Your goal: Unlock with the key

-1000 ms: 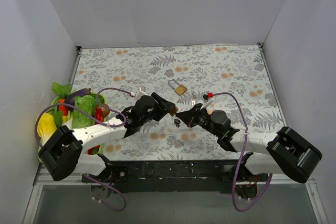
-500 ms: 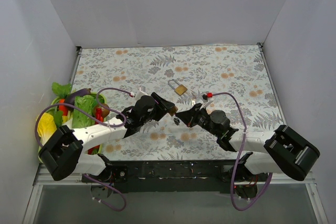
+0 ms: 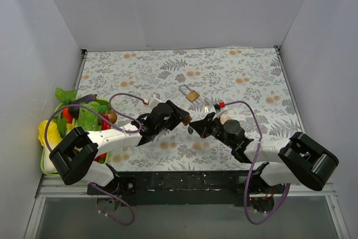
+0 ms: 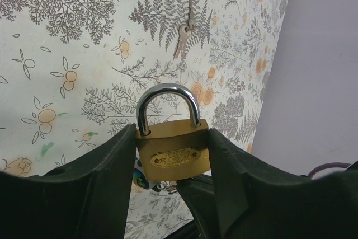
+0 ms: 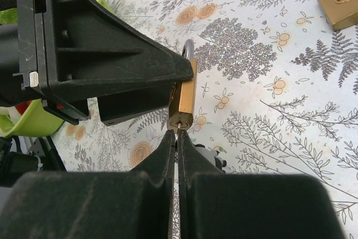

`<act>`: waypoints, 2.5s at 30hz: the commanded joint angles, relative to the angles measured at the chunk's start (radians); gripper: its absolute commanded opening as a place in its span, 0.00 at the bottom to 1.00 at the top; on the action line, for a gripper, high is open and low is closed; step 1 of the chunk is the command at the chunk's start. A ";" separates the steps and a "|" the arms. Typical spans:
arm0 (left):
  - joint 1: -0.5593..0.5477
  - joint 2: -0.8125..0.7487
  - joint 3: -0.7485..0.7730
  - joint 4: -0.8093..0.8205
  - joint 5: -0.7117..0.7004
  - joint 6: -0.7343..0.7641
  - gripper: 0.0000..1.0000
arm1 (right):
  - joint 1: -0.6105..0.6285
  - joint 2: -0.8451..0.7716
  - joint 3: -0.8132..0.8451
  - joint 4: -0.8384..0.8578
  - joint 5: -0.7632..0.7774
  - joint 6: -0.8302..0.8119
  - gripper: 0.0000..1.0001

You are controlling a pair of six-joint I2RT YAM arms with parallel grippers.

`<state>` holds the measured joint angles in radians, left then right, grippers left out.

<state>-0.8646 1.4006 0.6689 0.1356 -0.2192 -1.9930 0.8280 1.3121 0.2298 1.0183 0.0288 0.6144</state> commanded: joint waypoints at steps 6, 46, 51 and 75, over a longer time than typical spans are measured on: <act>-0.079 -0.107 0.011 -0.033 0.089 -0.517 0.00 | 0.005 -0.108 0.014 -0.018 0.099 -0.058 0.01; -0.070 -0.164 0.044 -0.122 0.043 -0.444 0.00 | 0.028 -0.346 -0.037 -0.284 -0.112 -0.045 0.52; -0.070 -0.163 0.044 -0.114 0.044 -0.444 0.00 | 0.031 -0.306 -0.040 -0.229 -0.135 -0.021 0.43; -0.070 -0.226 -0.115 0.165 0.027 -0.409 0.00 | 0.031 -0.271 -0.027 -0.193 -0.113 0.085 0.01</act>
<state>-0.9302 1.2289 0.5598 0.1410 -0.1764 -1.9903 0.8532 1.0531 0.1814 0.7757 -0.0921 0.6548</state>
